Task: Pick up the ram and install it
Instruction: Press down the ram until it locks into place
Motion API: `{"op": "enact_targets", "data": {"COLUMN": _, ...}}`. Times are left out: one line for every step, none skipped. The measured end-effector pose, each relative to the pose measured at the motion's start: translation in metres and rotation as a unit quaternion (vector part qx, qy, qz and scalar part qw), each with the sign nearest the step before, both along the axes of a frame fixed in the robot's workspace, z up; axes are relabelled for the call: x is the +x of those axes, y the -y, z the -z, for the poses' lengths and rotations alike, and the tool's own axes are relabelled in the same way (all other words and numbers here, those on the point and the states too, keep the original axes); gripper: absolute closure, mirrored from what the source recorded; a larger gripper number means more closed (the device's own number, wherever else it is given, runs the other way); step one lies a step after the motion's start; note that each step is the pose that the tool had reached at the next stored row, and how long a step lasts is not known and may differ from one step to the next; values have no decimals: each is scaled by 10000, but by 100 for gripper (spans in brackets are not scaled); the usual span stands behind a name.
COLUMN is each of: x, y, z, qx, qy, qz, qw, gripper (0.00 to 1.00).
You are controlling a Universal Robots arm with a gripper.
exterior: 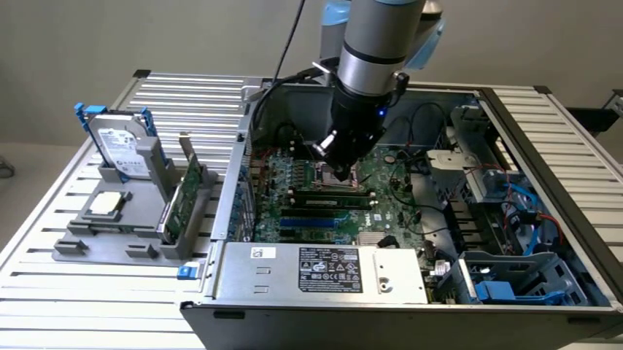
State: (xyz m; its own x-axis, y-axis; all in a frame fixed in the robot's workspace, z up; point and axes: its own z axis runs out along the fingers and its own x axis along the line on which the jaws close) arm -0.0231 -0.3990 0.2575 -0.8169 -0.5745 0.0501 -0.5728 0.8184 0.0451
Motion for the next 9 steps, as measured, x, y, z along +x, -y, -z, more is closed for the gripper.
{"op": "enact_targets", "data": {"x": 0, "y": 0, "z": 0, "qx": -1, "qy": 1, "qz": 74, "qw": 10000, "gripper": 89}}
{"op": "enact_targets", "data": {"x": 0, "y": 0, "z": 1, "qx": 0, "qy": 2, "qz": 145, "qw": 9999, "gripper": 89}}
{"op": "enact_targets", "data": {"x": -1, "y": 0, "z": 2, "qx": 0, "qy": 3, "qz": 224, "qw": 9997, "gripper": 89}}
{"op": "enact_targets", "data": {"x": -1, "y": 0, "z": 2, "qx": 0, "qy": 3, "qz": 298, "qw": 9996, "gripper": 89}}
{"op": "enact_targets", "data": {"x": -1, "y": 0, "z": 3, "qx": -1, "qy": 3, "qz": 370, "qw": 9993, "gripper": 89}}
{"op": "enact_targets", "data": {"x": -1, "y": 0, "z": 4, "qx": -1, "qy": 4, "qz": 444, "qw": 9990, "gripper": 89}}
{"op": "enact_targets", "data": {"x": -1, "y": 0, "z": 4, "qx": -2, "qy": 4, "qz": 516, "qw": 9987, "gripper": 89}}
{"op": "enact_targets", "data": {"x": 0, "y": 0, "z": 5, "qx": -4, "qy": 4, "qz": 586, "qw": 9983, "gripper": 89}}
{"op": "enact_targets", "data": {"x": 0, "y": 0, "z": 6, "qx": -5, "qy": 4, "qz": 654, "qw": 9979, "gripper": 89}}
